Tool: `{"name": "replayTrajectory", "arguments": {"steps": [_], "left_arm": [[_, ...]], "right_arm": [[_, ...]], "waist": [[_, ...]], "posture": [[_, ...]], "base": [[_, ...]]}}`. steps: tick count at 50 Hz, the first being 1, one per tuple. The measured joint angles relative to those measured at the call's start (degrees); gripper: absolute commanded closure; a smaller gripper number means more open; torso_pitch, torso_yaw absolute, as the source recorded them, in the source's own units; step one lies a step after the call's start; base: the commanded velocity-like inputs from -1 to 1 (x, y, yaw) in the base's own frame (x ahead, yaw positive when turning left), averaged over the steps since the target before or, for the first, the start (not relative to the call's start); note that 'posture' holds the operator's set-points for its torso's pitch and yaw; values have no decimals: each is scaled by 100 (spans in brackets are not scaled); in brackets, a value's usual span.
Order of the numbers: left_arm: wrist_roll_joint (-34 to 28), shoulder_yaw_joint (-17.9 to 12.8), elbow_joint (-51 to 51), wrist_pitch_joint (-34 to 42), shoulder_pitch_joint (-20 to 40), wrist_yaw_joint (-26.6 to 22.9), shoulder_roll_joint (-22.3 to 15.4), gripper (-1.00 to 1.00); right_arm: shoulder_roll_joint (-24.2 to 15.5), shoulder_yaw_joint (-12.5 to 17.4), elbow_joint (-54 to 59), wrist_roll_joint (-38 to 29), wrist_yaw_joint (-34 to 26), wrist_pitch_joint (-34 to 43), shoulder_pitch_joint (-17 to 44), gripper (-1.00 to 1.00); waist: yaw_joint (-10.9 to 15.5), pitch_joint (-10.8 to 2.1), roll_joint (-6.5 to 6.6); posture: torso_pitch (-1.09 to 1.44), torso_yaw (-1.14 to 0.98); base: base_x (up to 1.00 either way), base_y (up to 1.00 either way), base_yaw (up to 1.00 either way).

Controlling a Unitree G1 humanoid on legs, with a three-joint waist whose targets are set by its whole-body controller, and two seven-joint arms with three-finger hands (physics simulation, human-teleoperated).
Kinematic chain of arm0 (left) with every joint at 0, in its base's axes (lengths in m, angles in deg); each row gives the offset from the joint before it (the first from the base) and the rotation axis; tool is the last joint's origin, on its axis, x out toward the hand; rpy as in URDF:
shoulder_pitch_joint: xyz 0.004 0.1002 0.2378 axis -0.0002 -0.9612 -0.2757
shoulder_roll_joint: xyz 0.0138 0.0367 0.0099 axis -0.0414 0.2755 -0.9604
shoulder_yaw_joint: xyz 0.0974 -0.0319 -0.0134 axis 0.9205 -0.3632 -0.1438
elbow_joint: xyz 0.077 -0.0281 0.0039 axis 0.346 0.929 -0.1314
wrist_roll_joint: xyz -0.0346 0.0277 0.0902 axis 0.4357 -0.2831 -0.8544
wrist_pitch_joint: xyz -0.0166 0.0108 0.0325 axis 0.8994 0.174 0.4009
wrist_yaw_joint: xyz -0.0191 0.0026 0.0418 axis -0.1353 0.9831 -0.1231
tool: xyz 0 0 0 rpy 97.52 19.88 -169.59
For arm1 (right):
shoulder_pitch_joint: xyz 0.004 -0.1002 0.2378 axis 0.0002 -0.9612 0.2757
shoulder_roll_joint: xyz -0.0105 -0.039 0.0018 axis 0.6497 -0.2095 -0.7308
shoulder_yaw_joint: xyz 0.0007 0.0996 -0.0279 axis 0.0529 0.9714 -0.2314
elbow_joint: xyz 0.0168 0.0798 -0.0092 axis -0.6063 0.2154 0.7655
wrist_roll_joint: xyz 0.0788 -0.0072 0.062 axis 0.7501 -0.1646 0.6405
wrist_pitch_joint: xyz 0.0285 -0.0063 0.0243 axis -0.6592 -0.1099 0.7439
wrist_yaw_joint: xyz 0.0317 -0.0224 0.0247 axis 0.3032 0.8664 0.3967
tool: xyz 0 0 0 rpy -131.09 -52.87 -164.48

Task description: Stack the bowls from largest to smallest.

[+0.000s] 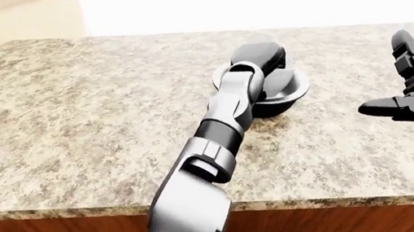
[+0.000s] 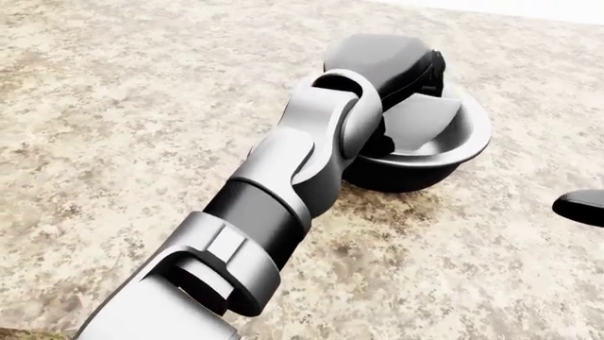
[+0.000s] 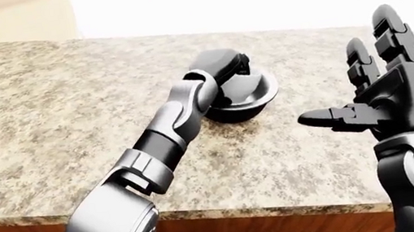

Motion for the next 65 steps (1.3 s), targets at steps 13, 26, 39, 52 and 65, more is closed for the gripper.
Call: {"name": "replayTrajectory", "arguments": {"steps": [13,26,39,52,65], "left_arm": [[-19,-16,-244,5,103,22,-23,-16],[-139,8,-2183,313,-587,-850,-334,-18],[-528,-262,-6191,723,-2570,-2797,-1087,-26],[672,-1482,-8009,1139,-3780,-3381,-2626,-35],[3065,-2626,-8131,2150,-4298,-2264,-4025,-100]], "right_arm": [[37,-51,-16,-53,2,3,19,-100],[-148,-50,-703,295,431,631,327,-100],[-1066,573,-1552,1739,1543,1748,709,-100],[-1875,1564,-1041,2157,1011,1514,112,-100],[-1594,2224,-469,1442,-225,1066,-345,-100]], "waist": [[-3,-38,6],[-18,-4,59],[2,89,87],[28,191,118],[27,146,250]], "posture": [[-21,0],[-21,0],[-21,0],[-21,0],[-21,0]], "base": [[0,0,0],[0,0,0],[0,0,0],[0,0,0],[0,0,0]]}}
